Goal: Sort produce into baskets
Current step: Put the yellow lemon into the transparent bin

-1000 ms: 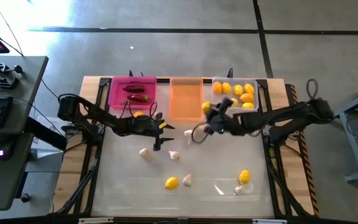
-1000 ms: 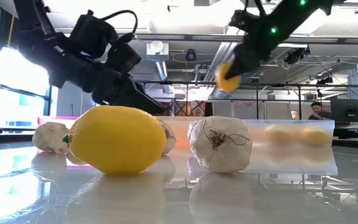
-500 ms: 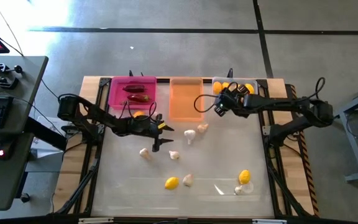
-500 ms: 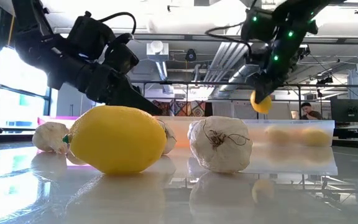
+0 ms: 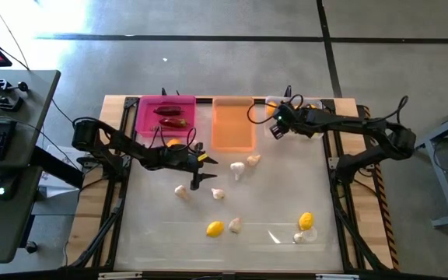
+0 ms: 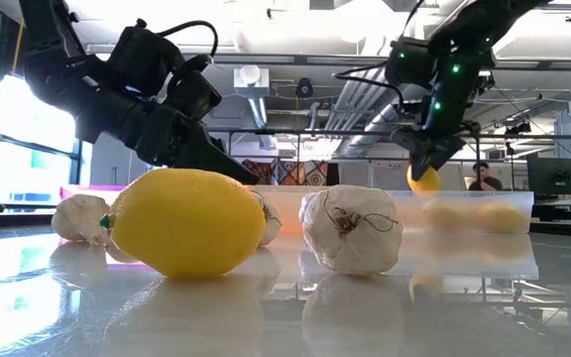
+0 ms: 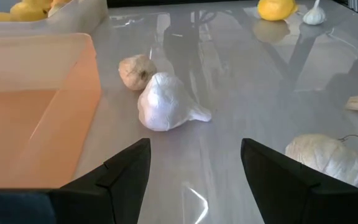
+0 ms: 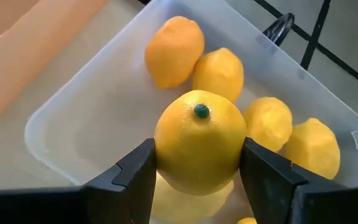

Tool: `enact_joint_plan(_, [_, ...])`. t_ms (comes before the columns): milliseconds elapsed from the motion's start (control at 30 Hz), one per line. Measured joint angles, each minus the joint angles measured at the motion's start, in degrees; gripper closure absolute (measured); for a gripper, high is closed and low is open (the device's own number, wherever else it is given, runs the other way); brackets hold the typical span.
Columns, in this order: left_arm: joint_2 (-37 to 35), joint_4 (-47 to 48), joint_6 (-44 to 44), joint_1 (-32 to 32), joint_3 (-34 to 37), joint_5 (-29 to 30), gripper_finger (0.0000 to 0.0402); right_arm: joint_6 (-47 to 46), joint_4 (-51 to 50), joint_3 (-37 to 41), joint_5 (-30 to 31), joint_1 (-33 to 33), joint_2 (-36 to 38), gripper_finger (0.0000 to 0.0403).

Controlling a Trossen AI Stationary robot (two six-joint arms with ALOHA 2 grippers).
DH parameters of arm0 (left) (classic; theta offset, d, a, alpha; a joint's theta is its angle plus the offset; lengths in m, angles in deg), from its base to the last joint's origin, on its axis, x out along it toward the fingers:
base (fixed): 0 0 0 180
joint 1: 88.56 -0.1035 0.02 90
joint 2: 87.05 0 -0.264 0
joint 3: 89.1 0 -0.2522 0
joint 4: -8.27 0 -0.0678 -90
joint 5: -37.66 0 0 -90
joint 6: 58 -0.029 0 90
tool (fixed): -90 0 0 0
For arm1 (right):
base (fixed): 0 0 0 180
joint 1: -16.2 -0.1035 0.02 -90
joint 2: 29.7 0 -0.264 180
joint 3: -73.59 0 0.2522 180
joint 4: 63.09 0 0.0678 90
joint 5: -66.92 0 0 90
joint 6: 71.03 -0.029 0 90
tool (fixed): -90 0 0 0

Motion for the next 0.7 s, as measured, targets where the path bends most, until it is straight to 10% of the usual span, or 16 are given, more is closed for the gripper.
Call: enact_joint_plan(700, [0.00,1.57,-1.19,-0.04,0.00,0.26,0.0165,-2.07,0.43,0.02,-15.32,9.17,-0.02,0.0212])
